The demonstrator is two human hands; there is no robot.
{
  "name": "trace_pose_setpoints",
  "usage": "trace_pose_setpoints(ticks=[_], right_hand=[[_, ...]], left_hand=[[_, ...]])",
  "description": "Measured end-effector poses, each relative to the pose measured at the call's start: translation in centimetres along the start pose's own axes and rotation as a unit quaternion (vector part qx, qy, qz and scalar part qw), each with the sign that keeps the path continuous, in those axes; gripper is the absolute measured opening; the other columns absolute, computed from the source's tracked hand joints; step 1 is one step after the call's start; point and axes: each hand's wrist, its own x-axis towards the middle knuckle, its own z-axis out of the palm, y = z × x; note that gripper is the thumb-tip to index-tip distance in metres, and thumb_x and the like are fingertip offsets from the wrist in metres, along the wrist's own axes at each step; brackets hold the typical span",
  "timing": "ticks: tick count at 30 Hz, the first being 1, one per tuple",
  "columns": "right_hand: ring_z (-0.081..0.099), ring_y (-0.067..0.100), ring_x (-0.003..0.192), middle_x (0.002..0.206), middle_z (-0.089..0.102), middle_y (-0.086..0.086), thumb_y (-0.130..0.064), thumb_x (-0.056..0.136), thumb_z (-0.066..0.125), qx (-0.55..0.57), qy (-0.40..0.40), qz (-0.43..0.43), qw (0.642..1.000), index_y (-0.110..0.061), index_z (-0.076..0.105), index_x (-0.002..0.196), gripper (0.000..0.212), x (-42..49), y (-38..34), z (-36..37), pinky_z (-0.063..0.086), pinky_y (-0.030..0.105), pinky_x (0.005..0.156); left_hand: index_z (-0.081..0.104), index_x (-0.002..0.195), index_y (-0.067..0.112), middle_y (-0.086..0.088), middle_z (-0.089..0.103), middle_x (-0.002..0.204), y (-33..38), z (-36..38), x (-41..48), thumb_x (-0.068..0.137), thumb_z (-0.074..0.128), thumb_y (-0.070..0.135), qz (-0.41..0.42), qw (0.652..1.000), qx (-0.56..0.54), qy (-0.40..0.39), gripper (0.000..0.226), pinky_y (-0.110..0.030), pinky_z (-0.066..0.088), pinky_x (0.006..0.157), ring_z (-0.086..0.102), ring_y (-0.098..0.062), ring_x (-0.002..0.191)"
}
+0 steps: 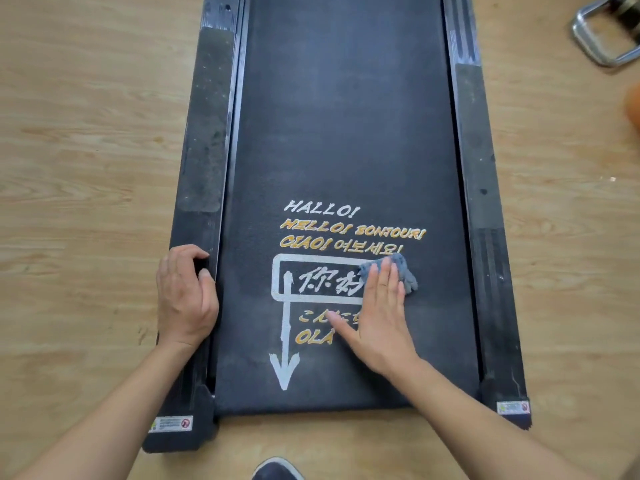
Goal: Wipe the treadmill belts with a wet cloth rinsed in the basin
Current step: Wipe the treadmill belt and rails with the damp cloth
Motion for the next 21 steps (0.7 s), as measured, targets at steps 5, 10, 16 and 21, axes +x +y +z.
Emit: trace_pose_setpoints(ticks=[5, 10, 16, 21], right_hand=[[-0.031, 0.028, 0.154, 0.166, -0.029, 0.018, -0.084, 0.089, 0.032, -0.032, -0.046, -0.191, 0.98, -0.001, -0.012, 0.161, 0.119, 1.5, -11.9, 4.0, -0.004, 0.051, 0.128], [-0.024, 0.03, 0.156, 0.169, -0.019, 0.021, -0.071, 0.097, 0.036, -0.118, -0.033, -0.286, 0.95, 0.001, -0.001, 0.162, 0.104, 3.2, -16.4, 6.0, -0.001, 0.049, 0.128], [-0.025, 0.023, 0.156, 0.169, -0.024, 0.012, -0.082, 0.094, 0.022, -0.12, -0.055, -0.24, 0.962, -0.006, -0.01, 0.163, 0.107, 2.0, -10.9, 3.3, -0.006, 0.044, 0.129], [-0.028, 0.022, 0.155, 0.168, -0.028, 0.01, -0.089, 0.09, 0.018, -0.114, -0.054, -0.102, 0.987, -0.009, -0.015, 0.161, 0.112, -2.5, 2.7, 0.1, -0.001, 0.045, 0.13]], left_hand=[[0.056, 0.108, 0.006, -0.003, 0.056, 0.105, -0.1, -0.1, 0.1, 0.09, 0.045, 0.006, -0.043, 0.997, -0.063, 0.025, 0.022, -0.042, 0.042, 0.09, 0.049, -0.025, 0.097], [0.057, 0.105, 0.005, -0.002, 0.056, 0.102, -0.2, -0.1, 0.2, 0.094, 0.041, 0.005, -0.039, 0.997, -0.055, 0.043, 0.02, -0.038, 0.041, 0.091, 0.052, -0.027, 0.096], [0.057, 0.106, 0.002, -0.015, 0.059, 0.102, -1.1, 0.0, 0.0, 0.095, 0.04, 0.004, -0.006, 1.0, -0.002, 0.021, 0.021, -0.045, 0.039, 0.092, 0.052, -0.036, 0.095], [0.057, 0.106, 0.001, -0.017, 0.058, 0.102, -0.6, 0.0, -0.1, 0.093, 0.041, 0.005, -0.003, 1.0, 0.017, 0.006, 0.021, -0.045, 0.038, 0.09, 0.05, -0.036, 0.093]])
